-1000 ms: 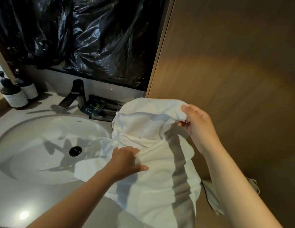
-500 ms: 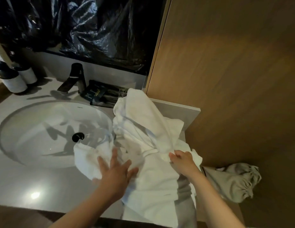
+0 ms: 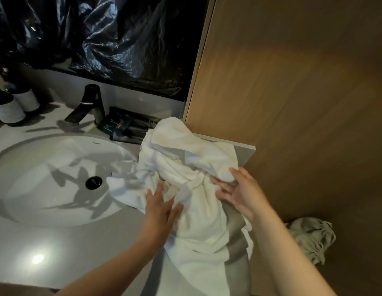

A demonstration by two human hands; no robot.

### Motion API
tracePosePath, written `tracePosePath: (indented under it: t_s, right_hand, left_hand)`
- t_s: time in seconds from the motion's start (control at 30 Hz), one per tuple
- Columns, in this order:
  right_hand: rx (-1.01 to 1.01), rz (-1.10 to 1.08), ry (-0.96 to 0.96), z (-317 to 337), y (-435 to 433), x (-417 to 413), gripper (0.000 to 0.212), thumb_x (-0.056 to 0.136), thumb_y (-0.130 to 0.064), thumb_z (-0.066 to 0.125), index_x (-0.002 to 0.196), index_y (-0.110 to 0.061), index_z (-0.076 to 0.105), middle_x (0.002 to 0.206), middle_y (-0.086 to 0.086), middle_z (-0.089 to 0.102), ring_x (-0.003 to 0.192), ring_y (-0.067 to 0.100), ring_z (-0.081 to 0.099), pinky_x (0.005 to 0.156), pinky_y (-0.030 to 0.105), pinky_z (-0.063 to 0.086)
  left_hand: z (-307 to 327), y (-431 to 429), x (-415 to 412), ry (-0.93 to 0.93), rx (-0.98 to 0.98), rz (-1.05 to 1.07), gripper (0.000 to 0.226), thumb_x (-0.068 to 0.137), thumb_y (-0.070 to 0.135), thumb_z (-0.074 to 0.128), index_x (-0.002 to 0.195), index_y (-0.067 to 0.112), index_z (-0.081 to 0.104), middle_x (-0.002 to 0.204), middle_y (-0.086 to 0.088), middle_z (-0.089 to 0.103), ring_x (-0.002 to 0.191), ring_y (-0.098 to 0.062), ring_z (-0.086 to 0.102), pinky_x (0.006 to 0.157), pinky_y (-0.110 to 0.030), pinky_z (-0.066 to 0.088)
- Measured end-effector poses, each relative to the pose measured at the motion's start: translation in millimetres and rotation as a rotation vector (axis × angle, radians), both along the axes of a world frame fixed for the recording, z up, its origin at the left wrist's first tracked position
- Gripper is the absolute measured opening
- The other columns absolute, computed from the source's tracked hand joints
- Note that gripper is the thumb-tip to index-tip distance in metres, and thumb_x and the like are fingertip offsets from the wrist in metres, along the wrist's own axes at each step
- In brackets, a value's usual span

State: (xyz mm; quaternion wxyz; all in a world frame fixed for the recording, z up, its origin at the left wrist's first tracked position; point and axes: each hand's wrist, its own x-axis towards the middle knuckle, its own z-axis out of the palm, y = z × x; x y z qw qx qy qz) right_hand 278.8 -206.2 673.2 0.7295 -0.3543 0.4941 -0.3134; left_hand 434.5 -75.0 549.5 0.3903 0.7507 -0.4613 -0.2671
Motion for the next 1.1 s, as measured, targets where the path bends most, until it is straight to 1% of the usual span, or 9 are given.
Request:
tracePosePath:
  t_s: [0.13,0.2,0.37,0.5,0.63,0.73,0.83,0.97,1.1]
  right_hand:
    - [-0.233,0.145,0.045,50,-7,10,0.014,0.102,-0.017,0.046,0.107,-0.013,0.059,0.107,0.007,0.073,0.096,0.019,0.07,0.098,0.046,0.047]
    - [-0.316,0.141,0.027,66,-4,13,0.013,0.102,-0.014,0.046,0.104,-0.007,0.057,0.112,0.013,0.069,0.103,0.023,0.067,0.099,0.041,0.051]
    - [-0.494,0.197,-0.14,109,13,26,0.01,0.101,-0.013,0.047,0.102,-0.005,0.053,0.11,0.017,0.061,0.104,0.025,0.064,0.081,0.029,0.058]
    - [-0.635,0.203,-0.1,140,20,37,0.013,0.101,-0.018,0.049,0.1,-0.012,0.061,0.114,0.01,0.065,0.11,0.023,0.064,0.088,0.032,0.056]
    - [-0.751,0.174,0.056,158,25,41,0.015,0.101,-0.022,0.049,0.095,-0.016,0.062,0.12,0.018,0.061,0.114,0.028,0.061,0.095,0.036,0.054]
    - [-0.812,0.146,0.068,167,30,41,0.017,0.101,-0.023,0.05,0.092,-0.019,0.063,0.12,0.019,0.06,0.113,0.029,0.061,0.094,0.034,0.054]
    - [-0.862,0.114,0.053,180,32,40,0.018,0.101,-0.023,0.049,0.09,-0.019,0.063,0.118,0.019,0.061,0.112,0.03,0.062,0.09,0.032,0.055]
    - [-0.912,0.112,0.117,185,30,40,0.027,0.101,-0.026,0.049,0.101,-0.001,0.059,0.115,0.027,0.057,0.111,0.041,0.058,0.097,0.049,0.05]
    - [-0.961,0.114,0.142,183,32,36,0.03,0.101,-0.026,0.05,0.099,0.003,0.056,0.109,0.03,0.054,0.101,0.039,0.058,0.089,0.042,0.049]
  left_hand:
    - [-10,-5,5,-0.065,-0.009,-0.02,0.035,0.092,0.052,0.046,0.101,0.035,0.074,0.16,-0.005,0.016,0.147,-0.039,0.002,0.118,-0.049,0.008]
    - [-13,2,11,-0.111,-0.002,-0.075,0.035,0.092,0.052,0.045,0.104,0.035,0.074,0.16,-0.006,0.018,0.146,-0.041,0.005,0.117,-0.051,0.011]
    - [-21,19,20,-0.323,-0.005,-0.196,0.017,0.089,0.026,0.067,0.103,0.024,0.075,0.156,-0.016,0.017,0.14,-0.056,0.013,0.113,-0.059,0.022]
    - [-8,16,29,-0.301,0.182,-0.266,0.037,0.098,0.048,0.041,0.126,0.034,0.061,0.162,-0.007,0.007,0.148,-0.036,0.005,0.119,-0.041,0.003]
    - [22,11,39,-0.157,0.304,-0.281,0.066,0.097,0.058,0.007,0.139,0.027,0.049,0.158,-0.005,0.026,0.146,-0.024,0.022,0.118,-0.032,0.013]
    - [44,16,57,-0.133,0.188,-0.121,0.049,0.091,0.051,0.055,0.131,0.022,0.057,0.145,0.002,0.048,0.129,-0.016,0.047,0.104,-0.021,0.032]
    - [75,15,73,-0.133,-0.054,0.018,0.04,0.085,0.038,0.069,0.119,0.019,0.065,0.124,0.001,0.062,0.113,-0.014,0.056,0.094,-0.018,0.036]
    - [127,3,73,0.074,-0.256,0.047,0.054,0.08,0.053,0.066,0.127,0.035,0.047,0.128,0.014,0.044,0.101,-0.003,0.054,0.075,-0.012,0.043]
    - [149,-15,78,0.174,-0.285,0.041,0.088,0.077,0.058,0.066,0.148,0.038,0.018,0.15,0.01,0.02,0.107,-0.013,0.058,0.071,-0.01,0.042]
